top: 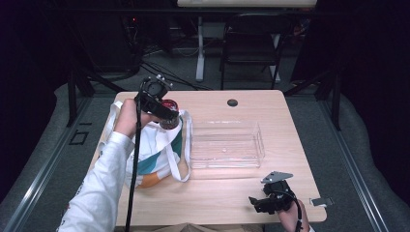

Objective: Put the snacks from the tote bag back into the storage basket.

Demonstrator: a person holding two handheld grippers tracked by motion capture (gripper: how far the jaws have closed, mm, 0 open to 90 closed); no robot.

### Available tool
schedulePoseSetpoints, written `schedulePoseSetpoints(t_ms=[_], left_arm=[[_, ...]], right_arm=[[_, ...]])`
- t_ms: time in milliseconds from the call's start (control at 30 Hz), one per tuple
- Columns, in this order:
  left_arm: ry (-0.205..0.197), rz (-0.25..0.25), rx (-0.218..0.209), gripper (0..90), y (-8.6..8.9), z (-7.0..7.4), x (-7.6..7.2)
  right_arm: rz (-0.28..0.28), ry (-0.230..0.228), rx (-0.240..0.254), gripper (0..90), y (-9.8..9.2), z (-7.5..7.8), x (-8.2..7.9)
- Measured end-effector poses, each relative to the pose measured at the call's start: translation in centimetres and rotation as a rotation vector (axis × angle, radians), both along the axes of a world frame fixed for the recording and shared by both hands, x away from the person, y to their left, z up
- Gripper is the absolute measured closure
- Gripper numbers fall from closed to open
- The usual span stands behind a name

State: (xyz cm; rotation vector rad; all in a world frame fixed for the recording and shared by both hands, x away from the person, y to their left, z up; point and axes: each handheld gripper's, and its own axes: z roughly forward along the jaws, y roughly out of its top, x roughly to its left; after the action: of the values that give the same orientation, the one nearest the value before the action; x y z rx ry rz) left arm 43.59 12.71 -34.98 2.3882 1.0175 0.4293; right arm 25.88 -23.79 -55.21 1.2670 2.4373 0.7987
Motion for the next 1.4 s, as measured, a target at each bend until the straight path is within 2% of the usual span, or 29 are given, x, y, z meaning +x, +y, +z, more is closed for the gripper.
schedulePoseSetpoints(t_ms=[367,533,667,1033,1400], left_arm=[[0.002,-0.056,-0.003,26.0,-2.3,0.2,-0.3],[0.015,-0.060,0.006,26.0,-3.0,0.0,0.1],[0.011,-0.066,-0.001,26.0,-3.5,0.1,0.1],[0.016,-0.105,0.001,26.0,-5.3,-0.3,0.1],[0.027,-0.118,0.008,26.0,-6.1,-0.7,0.2]], right_arm=[[0.004,-0.006,0.000,14.7,0.0,0.1,0.0],[-0.004,-0.002,0.006,14.7,0.0,0.0,0.1],[0.004,-0.001,0.004,14.7,0.1,0.0,0.1],[0.022,0.005,0.001,14.7,0.3,-0.1,0.5],[0.019,-0.003,0.007,14.7,0.1,0.0,0.2]])
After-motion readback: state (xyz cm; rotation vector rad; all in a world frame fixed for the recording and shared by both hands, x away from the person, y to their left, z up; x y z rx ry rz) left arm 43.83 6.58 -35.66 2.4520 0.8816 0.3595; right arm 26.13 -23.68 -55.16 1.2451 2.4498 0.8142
